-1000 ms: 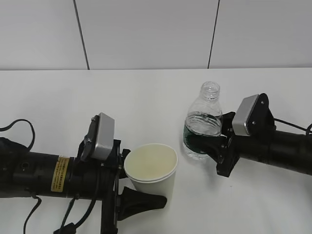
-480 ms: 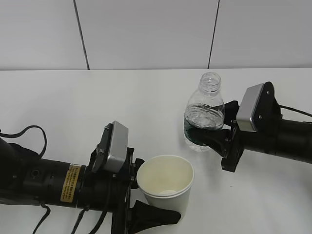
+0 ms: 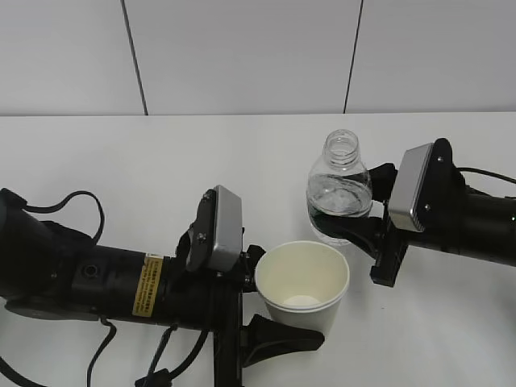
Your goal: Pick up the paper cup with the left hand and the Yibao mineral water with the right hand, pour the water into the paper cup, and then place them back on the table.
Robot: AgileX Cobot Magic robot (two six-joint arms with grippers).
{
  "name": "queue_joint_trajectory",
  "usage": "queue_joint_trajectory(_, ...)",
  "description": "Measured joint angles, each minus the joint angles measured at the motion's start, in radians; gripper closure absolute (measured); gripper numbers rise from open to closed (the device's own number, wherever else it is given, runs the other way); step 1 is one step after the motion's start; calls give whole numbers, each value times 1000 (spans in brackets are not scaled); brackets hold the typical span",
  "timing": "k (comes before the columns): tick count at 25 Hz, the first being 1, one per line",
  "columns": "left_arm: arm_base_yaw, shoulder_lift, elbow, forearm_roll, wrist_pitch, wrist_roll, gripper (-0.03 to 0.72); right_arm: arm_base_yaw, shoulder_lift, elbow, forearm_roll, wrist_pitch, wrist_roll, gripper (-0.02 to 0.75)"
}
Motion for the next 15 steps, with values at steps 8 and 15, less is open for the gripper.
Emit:
queue_joint_trajectory(8, -5, 37, -20, -33, 67, 0, 265, 0, 0, 0, 54, 7, -131, 356)
queue_joint_trajectory(15, -5, 42, -66, -97, 77, 0, 265, 0, 0, 0, 125, 7, -316, 356)
